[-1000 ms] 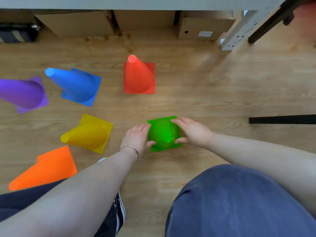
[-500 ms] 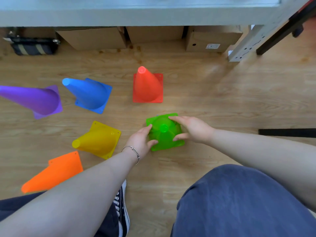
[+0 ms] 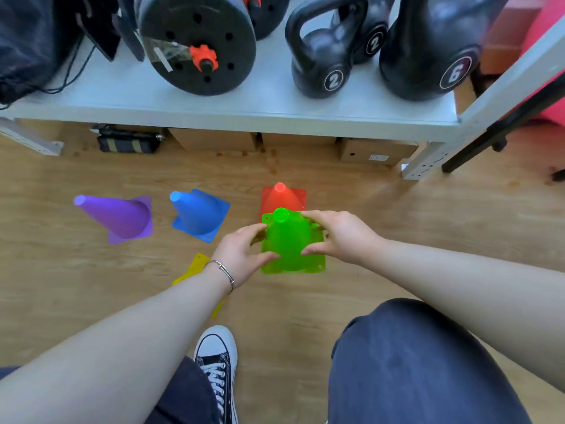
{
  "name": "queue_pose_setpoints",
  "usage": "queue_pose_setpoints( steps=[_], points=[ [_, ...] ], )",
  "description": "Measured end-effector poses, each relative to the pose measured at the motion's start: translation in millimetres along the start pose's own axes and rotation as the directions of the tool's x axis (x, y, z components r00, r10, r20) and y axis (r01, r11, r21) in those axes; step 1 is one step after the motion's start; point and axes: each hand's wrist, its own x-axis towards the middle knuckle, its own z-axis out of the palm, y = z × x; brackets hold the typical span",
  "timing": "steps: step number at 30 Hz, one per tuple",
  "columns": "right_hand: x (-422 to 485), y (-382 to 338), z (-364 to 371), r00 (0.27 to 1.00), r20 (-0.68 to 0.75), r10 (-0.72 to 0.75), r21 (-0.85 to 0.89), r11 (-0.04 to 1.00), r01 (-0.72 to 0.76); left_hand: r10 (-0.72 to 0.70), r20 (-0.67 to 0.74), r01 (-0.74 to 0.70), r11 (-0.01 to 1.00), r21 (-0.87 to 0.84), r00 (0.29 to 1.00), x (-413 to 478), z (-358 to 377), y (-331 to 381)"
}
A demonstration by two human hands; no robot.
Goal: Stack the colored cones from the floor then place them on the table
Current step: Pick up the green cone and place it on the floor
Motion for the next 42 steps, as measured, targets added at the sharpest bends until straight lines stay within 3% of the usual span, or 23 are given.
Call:
queue_pose_setpoints(
  steps=[5,11,20,35,42],
  points=[
    [17.5,-23.3,-37.5,0.997,-0.069,0.017,-0.01,1.0,-0.018,0.023,-0.081,-0.022,1.0,0.021,0.996,14.7,-40.0,17.3],
    [56.2,-27.8,-59.0,0.986,-0.129,0.104,0.096,0.991,-0.092,0.056,-0.136,-0.049,0.997,0.058,0.989,57.7,-62.6,25.3],
    [109.1,12.4,-13.0,0.969,-0.091,0.229,0.173,0.962,-0.211,-0.017,-0.083,0.016,1.0,-0.013,0.996,115.1,-13.2,-11.5],
    [162.9,45.5,47.8,0.964,-0.009,0.264,0.176,0.95,-0.259,-0.102,0.049,0.107,0.988,-0.116,0.994,159.6,33.4,-76.2],
    [158.0,50.2,58.6,0.966,0.009,0.258,0.208,0.945,-0.254,-0.151,0.016,0.151,0.974,-0.166,0.988,153.2,46.7,-76.6]
  ],
)
